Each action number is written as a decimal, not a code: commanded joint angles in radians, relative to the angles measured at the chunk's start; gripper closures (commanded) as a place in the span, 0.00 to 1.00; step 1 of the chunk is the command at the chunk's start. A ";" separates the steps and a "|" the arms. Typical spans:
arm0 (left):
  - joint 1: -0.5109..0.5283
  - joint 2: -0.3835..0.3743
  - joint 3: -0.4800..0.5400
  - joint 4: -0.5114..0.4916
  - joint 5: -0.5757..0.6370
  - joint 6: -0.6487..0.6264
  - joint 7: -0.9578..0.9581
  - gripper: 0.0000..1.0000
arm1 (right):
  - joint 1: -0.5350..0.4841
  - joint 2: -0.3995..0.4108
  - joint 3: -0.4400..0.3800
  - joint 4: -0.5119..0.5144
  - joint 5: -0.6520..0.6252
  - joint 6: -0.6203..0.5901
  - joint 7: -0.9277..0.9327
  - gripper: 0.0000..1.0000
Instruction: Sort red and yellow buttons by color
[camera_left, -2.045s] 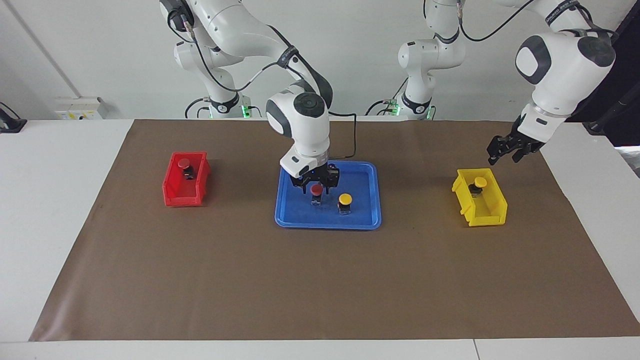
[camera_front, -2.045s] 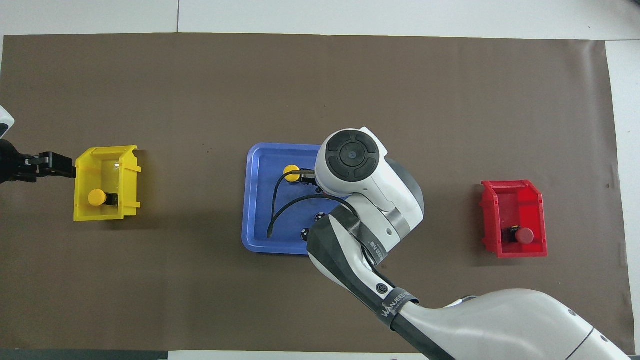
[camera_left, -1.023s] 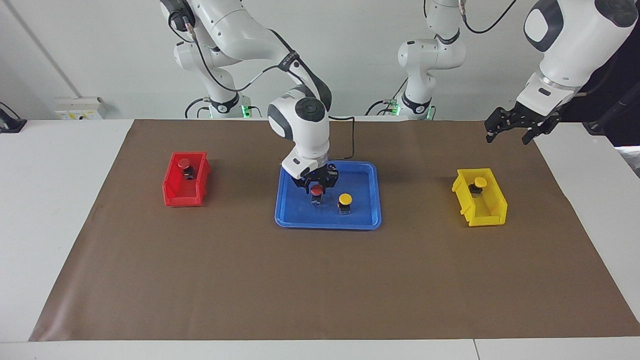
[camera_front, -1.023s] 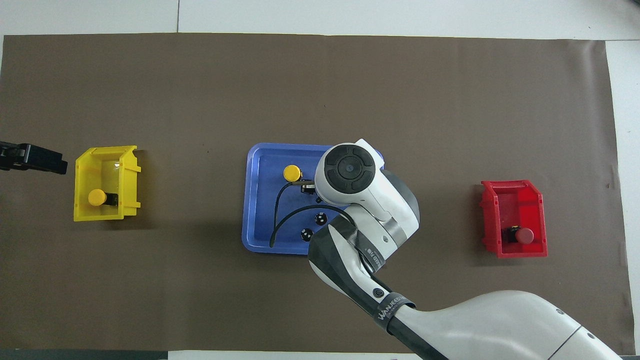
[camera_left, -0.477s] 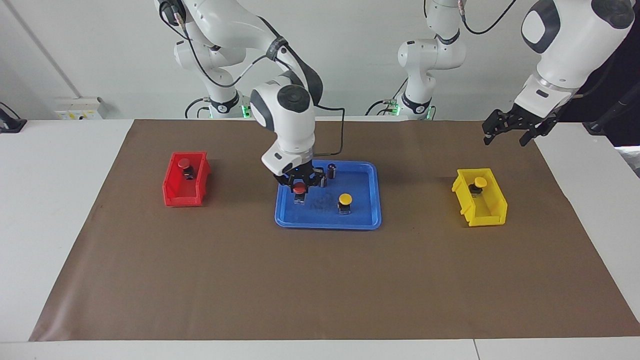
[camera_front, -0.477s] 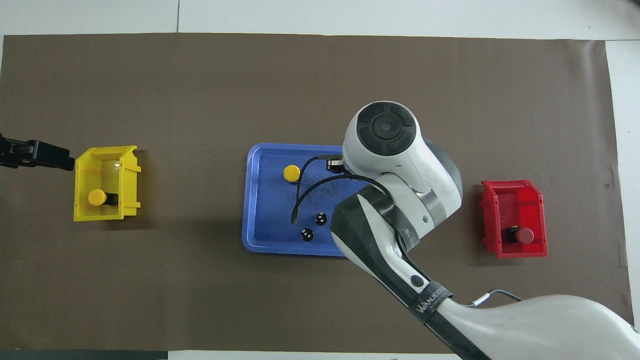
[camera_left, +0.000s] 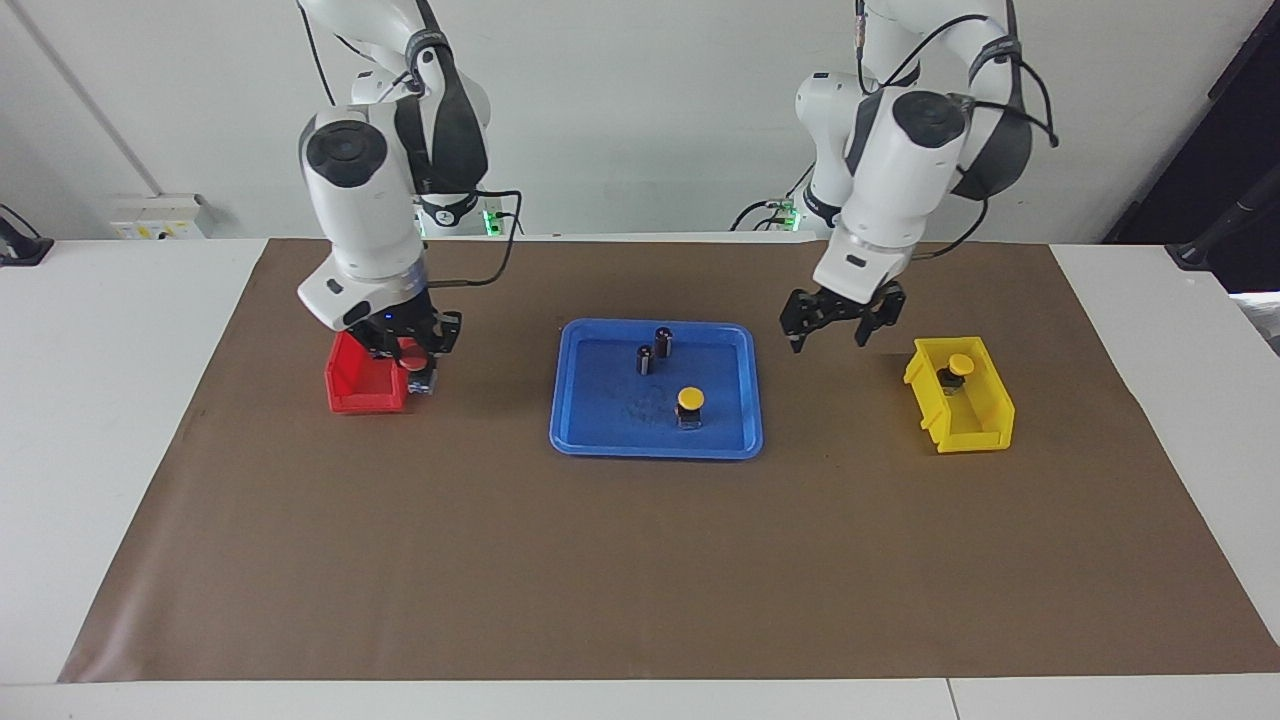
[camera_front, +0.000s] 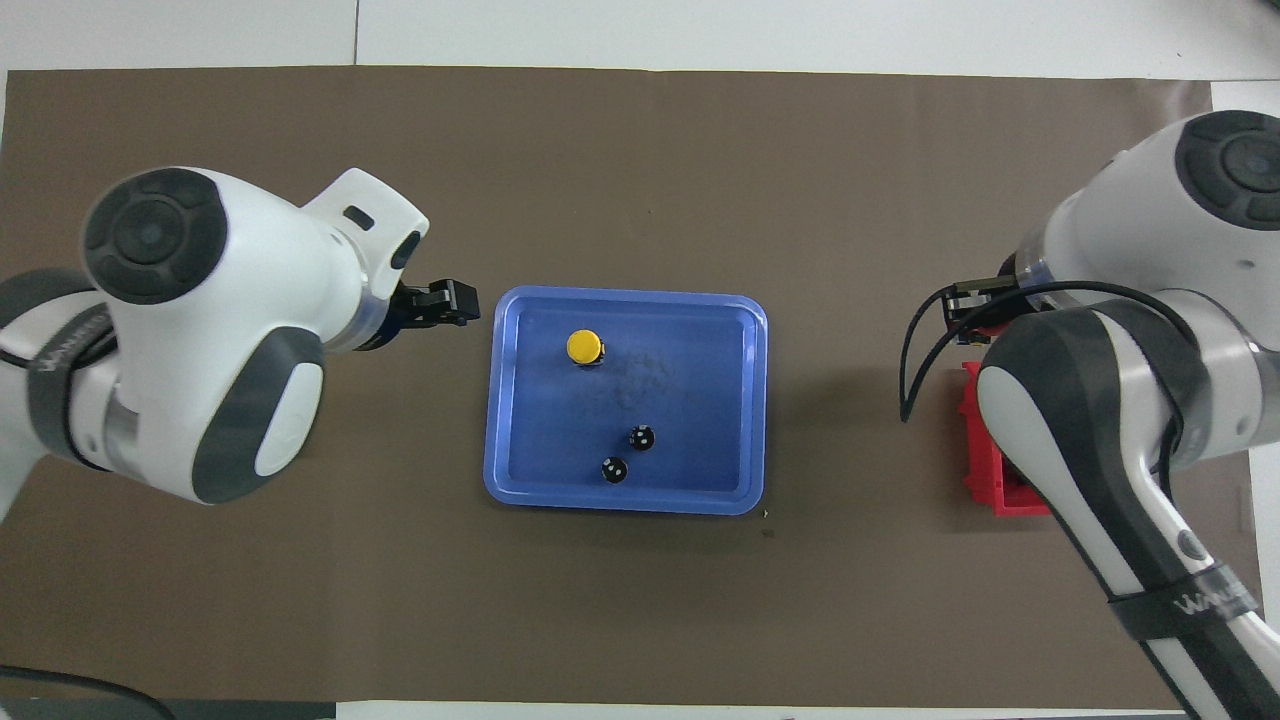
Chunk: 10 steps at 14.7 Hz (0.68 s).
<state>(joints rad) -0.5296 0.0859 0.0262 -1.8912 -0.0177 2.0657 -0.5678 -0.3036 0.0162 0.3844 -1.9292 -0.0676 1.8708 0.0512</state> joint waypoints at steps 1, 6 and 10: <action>-0.091 0.081 0.020 0.014 -0.015 0.083 -0.108 0.00 | -0.159 -0.093 0.010 -0.163 0.107 0.096 -0.210 0.77; -0.203 0.208 0.024 0.078 -0.005 0.099 -0.228 0.00 | -0.186 -0.154 0.008 -0.310 0.132 0.212 -0.269 0.77; -0.213 0.302 0.026 0.165 0.010 0.100 -0.251 0.02 | -0.202 -0.165 0.007 -0.373 0.134 0.260 -0.307 0.77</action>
<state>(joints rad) -0.7284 0.3383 0.0299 -1.7812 -0.0182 2.1660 -0.8048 -0.4845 -0.1100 0.3890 -2.2490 0.0371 2.1026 -0.2110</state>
